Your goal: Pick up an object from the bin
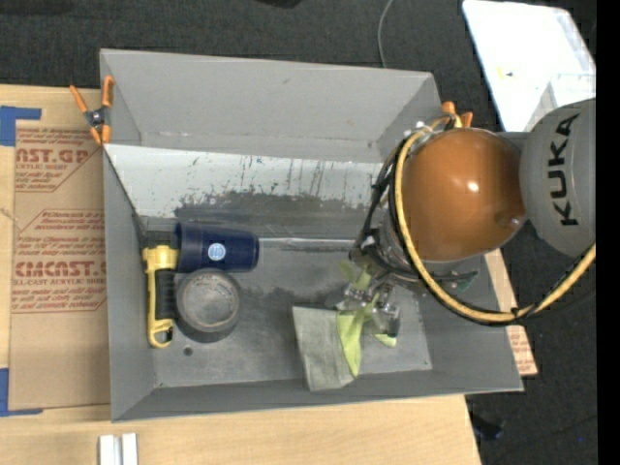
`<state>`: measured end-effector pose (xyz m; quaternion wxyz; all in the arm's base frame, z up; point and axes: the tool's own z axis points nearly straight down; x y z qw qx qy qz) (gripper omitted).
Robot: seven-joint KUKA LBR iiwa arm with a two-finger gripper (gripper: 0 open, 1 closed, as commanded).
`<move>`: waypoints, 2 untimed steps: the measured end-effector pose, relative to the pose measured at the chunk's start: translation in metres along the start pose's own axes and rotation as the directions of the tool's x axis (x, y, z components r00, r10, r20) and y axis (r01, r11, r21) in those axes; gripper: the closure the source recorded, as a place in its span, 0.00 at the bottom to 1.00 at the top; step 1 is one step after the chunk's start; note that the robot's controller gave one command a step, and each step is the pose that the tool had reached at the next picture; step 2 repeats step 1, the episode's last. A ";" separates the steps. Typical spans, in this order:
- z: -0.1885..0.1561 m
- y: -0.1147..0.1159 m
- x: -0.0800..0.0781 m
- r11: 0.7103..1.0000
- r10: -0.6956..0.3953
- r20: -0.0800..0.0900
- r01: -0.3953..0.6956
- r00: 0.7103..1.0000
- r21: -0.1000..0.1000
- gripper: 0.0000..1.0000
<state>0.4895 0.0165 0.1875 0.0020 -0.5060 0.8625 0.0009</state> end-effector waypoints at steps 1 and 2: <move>-0.050 -0.006 -0.009 0.999 -0.042 0.001 0.042 0.999 -0.002 1.00; -0.050 -0.006 -0.009 0.999 -0.042 0.001 0.042 0.999 -0.002 1.00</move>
Offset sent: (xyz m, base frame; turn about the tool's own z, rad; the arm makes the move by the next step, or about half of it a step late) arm 0.0112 -0.0033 0.1176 -0.0310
